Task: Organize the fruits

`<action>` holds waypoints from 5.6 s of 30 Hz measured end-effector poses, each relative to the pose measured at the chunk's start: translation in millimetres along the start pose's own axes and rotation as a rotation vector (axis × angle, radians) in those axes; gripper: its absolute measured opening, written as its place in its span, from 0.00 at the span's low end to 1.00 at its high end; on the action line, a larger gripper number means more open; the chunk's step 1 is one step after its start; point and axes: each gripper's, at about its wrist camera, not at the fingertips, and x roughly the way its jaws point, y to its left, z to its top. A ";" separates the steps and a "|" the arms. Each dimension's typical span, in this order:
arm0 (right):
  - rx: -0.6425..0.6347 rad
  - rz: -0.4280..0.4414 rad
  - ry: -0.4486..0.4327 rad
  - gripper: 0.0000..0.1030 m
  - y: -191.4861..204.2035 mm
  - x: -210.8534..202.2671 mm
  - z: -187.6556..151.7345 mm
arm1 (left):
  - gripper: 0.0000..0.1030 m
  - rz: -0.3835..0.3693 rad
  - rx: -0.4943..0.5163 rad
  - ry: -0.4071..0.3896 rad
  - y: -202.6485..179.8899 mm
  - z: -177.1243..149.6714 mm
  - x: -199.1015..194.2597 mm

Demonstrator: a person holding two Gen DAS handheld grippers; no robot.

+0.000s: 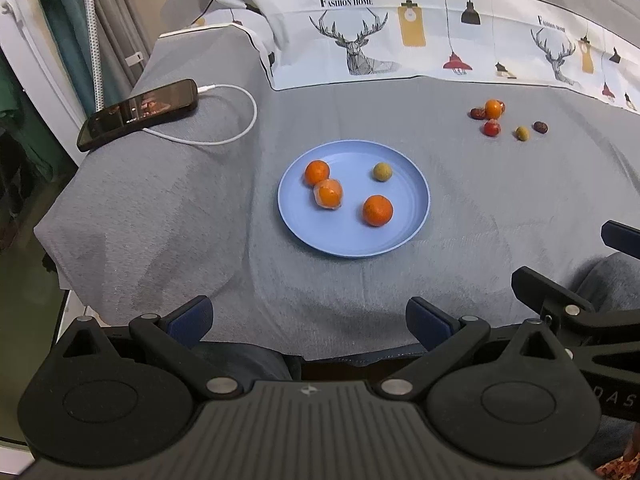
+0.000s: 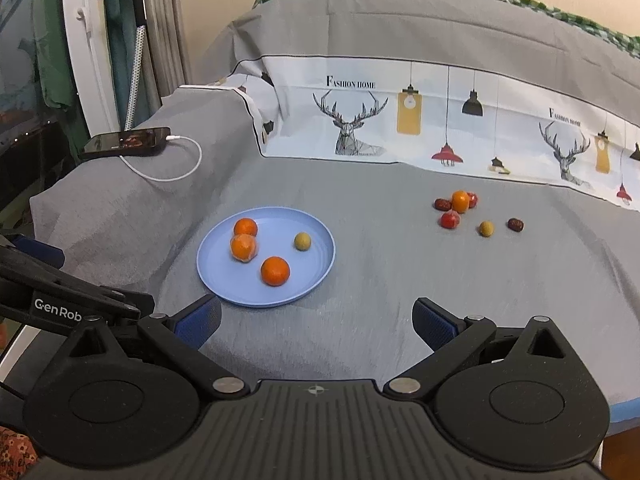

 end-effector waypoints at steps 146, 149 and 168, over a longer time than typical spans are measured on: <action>-0.062 0.036 -0.120 0.31 -8.1 -26.3 2.0 | 0.33 -0.204 -0.063 -0.067 12.2 13.3 -13.9; -0.039 0.032 -0.085 0.31 -10.1 -10.0 9.6 | 0.33 -0.186 -0.092 -0.066 20.9 27.6 -5.1; -0.006 0.074 0.136 0.31 -1.5 136.3 51.8 | 0.33 -0.131 -0.061 0.109 20.2 95.3 117.8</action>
